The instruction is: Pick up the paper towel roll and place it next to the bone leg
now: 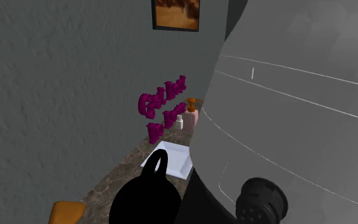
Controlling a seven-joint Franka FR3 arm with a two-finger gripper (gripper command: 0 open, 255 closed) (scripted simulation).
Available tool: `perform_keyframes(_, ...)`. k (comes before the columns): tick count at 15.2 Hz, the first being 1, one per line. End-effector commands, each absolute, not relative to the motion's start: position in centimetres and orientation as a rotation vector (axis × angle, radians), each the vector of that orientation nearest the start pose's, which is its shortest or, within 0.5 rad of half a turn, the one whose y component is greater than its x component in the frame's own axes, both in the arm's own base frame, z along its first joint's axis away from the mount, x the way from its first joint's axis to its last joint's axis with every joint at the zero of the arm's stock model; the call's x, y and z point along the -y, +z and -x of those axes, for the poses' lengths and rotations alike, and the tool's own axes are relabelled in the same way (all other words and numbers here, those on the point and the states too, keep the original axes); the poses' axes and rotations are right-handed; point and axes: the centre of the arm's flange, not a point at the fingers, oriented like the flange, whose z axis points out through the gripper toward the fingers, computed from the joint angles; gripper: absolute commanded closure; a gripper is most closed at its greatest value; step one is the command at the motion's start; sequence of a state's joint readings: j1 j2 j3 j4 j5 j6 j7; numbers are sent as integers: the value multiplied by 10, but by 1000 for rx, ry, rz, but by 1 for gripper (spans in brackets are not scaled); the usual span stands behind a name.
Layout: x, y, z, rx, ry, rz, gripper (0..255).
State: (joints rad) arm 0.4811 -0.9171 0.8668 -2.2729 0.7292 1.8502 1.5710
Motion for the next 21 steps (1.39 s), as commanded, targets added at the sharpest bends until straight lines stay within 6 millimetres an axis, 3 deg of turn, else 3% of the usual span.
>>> perform_keyframes(1, -425, 545, 48, -678, 17, 2770, 255)
perform_keyframes(21, -425, 439, 48, -678, 17, 2770, 255)
